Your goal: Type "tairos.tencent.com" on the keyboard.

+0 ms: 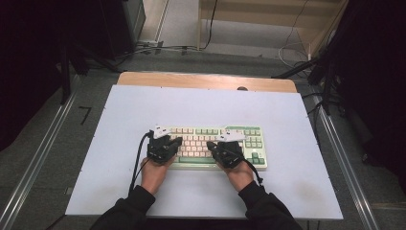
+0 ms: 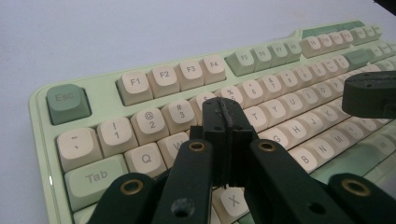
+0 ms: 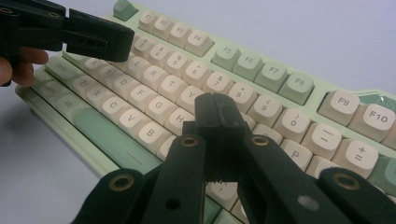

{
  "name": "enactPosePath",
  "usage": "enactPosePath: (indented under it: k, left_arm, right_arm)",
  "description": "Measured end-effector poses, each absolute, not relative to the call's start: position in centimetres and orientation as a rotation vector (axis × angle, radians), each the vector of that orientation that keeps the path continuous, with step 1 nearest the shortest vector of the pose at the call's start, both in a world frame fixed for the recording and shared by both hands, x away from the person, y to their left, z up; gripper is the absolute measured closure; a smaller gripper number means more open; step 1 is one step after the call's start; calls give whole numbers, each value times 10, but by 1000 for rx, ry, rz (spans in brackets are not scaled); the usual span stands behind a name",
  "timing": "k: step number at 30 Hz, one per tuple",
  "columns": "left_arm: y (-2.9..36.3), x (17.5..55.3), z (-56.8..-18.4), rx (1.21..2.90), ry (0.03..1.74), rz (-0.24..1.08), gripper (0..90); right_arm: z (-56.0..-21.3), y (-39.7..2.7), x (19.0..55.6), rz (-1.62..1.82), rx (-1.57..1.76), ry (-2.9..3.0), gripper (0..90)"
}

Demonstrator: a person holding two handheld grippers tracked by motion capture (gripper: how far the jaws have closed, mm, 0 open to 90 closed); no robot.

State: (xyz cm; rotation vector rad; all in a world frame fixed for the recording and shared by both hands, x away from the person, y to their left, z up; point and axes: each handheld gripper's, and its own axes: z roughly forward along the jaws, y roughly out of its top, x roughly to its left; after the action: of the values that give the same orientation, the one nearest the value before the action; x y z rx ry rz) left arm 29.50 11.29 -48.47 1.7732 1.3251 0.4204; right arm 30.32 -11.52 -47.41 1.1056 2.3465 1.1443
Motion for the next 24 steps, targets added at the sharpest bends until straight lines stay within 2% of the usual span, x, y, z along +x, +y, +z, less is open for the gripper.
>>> enactPosePath:
  k: [24]
  left_arm:
    - [107,300,-490,1811,1317,443,900]
  right_arm:
    - [-475,-114,303,1144,1101,2352,868]
